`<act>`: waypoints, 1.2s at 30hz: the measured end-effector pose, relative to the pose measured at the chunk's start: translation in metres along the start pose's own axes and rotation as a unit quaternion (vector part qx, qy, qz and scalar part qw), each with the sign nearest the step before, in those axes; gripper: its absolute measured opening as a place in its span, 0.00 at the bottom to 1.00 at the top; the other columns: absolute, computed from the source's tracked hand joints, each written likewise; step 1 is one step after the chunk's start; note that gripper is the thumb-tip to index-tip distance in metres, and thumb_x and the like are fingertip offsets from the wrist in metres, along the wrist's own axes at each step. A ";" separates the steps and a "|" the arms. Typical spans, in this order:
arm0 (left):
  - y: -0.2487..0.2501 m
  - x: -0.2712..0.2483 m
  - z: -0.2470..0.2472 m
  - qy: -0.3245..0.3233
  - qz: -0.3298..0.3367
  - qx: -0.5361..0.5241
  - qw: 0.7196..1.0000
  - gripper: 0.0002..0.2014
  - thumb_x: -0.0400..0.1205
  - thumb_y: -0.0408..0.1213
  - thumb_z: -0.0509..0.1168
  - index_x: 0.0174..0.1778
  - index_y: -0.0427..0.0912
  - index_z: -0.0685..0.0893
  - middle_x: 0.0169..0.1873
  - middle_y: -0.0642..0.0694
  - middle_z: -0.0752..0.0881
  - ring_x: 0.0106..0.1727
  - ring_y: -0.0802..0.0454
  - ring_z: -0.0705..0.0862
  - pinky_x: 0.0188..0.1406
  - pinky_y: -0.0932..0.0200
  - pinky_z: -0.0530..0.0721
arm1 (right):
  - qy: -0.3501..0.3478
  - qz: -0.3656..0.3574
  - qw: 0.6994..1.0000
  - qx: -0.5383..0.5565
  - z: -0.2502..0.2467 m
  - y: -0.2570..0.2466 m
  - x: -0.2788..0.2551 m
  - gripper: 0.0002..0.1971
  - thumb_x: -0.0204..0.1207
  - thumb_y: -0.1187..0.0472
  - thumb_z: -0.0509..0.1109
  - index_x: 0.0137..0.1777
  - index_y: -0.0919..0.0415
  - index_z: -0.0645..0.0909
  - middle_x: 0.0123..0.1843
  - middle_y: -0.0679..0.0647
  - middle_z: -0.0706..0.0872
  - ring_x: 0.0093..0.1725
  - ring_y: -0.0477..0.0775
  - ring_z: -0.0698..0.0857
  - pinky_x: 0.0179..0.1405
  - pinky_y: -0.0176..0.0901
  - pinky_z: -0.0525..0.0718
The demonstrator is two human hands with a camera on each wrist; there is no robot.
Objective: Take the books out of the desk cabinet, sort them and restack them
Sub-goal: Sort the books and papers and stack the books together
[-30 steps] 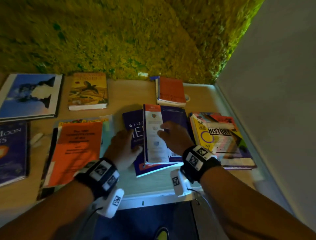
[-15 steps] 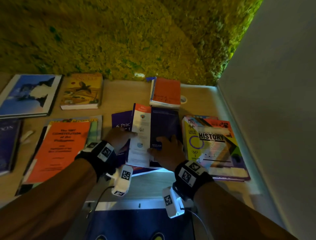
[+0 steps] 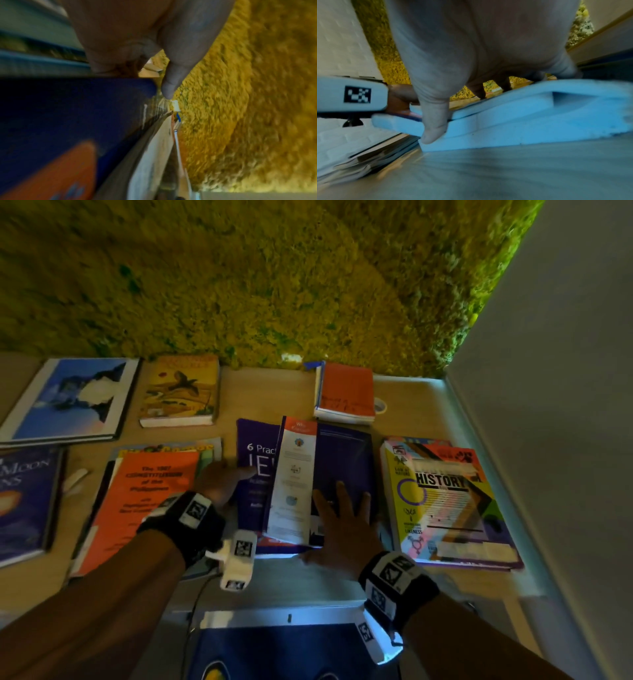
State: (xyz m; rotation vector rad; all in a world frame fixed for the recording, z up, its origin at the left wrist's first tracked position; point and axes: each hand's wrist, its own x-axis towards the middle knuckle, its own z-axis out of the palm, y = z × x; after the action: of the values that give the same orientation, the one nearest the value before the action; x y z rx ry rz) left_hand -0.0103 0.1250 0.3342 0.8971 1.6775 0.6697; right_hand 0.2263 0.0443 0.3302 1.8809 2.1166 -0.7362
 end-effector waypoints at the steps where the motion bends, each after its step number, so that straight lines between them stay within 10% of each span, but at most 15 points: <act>1: 0.005 -0.006 -0.002 -0.019 -0.019 -0.045 0.999 0.20 0.70 0.51 0.79 0.53 0.47 0.84 0.52 0.39 0.90 0.52 0.38 0.88 0.54 0.37 0.85 | -0.008 -0.001 1.000 0.005 -0.002 0.002 -0.001 0.61 0.68 0.25 0.73 0.89 0.38 0.34 0.91 0.51 0.28 0.86 0.80 0.30 0.80 0.88 0.47; 9: 0.064 -0.028 -0.048 0.057 0.207 -0.044 0.976 0.02 0.80 0.37 0.71 0.41 0.47 0.86 0.37 0.46 0.91 0.40 0.44 0.89 0.46 0.48 0.88 | -0.005 -0.014 0.999 0.039 -0.005 0.021 0.004 0.55 0.67 0.18 0.63 0.90 0.37 0.45 0.93 0.50 0.41 0.90 0.71 0.38 0.88 0.75 0.48; 12: 0.090 -0.040 -0.085 0.064 0.260 -0.056 0.962 0.04 0.77 0.38 0.71 0.41 0.52 0.90 0.46 0.38 0.91 0.51 0.35 0.89 0.60 0.32 0.85 | 0.027 -0.024 0.996 0.086 -0.012 0.019 0.012 0.58 0.59 0.10 0.54 0.86 0.42 0.66 0.89 0.55 0.64 0.89 0.65 0.60 0.84 0.60 0.65; 14: 0.099 -0.046 -0.099 0.048 0.284 -0.094 0.953 0.08 0.80 0.33 0.68 0.43 0.51 0.91 0.46 0.38 0.91 0.50 0.37 0.87 0.61 0.28 0.82 | 0.073 -0.026 0.982 0.174 -0.030 0.006 0.012 0.42 0.74 0.25 0.66 0.81 0.52 0.75 0.80 0.52 0.77 0.80 0.57 0.77 0.66 0.41 0.80; 17: 0.109 -0.061 -0.102 0.028 0.314 -0.126 0.940 0.08 0.79 0.33 0.68 0.45 0.49 0.91 0.48 0.33 0.90 0.50 0.37 0.87 0.58 0.29 0.83 | 0.100 -0.077 0.951 0.284 -0.062 -0.017 0.018 0.29 0.82 0.38 0.70 0.78 0.53 0.77 0.79 0.52 0.79 0.76 0.54 0.80 0.73 0.49 0.79; 20: 0.114 -0.071 -0.102 0.006 0.316 -0.175 0.932 0.10 0.83 0.29 0.64 0.45 0.47 0.89 0.43 0.41 0.93 0.40 0.44 0.90 0.46 0.43 0.89 | 0.133 -0.097 0.886 0.433 -0.084 -0.034 0.029 0.30 0.73 0.33 0.76 0.70 0.46 0.80 0.73 0.50 0.85 0.71 0.50 0.85 0.74 0.58 0.81; 23: 0.114 -0.080 -0.100 -0.062 0.312 -0.239 0.918 0.09 0.84 0.28 0.60 0.49 0.42 0.86 0.39 0.45 0.92 0.35 0.50 0.90 0.36 0.54 0.90 | 0.125 -0.169 0.787 0.580 -0.099 -0.046 0.028 0.18 0.82 0.55 0.75 0.72 0.50 0.82 0.65 0.47 0.91 0.63 0.46 0.88 0.65 0.48 0.86; 28: 0.100 -0.076 -0.065 -0.145 0.225 -0.288 0.919 0.17 0.84 0.32 0.62 0.69 0.33 0.81 0.58 0.33 0.89 0.46 0.43 0.91 0.53 0.41 0.90 | 0.044 -0.154 0.634 0.757 -0.095 -0.025 0.014 0.21 0.86 0.59 0.66 0.78 0.61 0.79 0.74 0.67 0.85 0.73 0.71 0.83 0.72 0.74 0.80; 33: 0.049 -0.074 0.004 -0.154 0.250 0.108 0.950 0.04 0.85 0.42 0.66 0.50 0.57 0.81 0.39 0.61 0.90 0.39 0.68 0.87 0.54 0.57 0.89 | 0.174 -0.118 0.651 0.729 -0.098 0.038 0.007 0.20 0.83 0.70 0.67 0.74 0.59 0.82 0.66 0.66 0.90 0.56 0.68 0.92 0.55 0.67 0.91; 36: 0.010 -0.075 0.059 -0.159 0.310 0.340 0.874 0.22 0.81 0.52 0.68 0.71 0.63 0.75 0.70 0.56 0.78 0.67 0.55 0.81 0.66 0.48 0.85 | 0.239 -0.084 0.654 0.713 -0.100 0.070 0.002 0.16 0.85 0.70 0.66 0.69 0.57 0.84 0.62 0.62 0.92 0.53 0.64 0.93 0.52 0.66 0.91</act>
State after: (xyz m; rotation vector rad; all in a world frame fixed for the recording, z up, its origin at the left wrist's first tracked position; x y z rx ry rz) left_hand 0.0595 0.0678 0.3667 1.9888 1.3111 0.2873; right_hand 0.3105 0.1000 0.3993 2.6491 1.9918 -2.8548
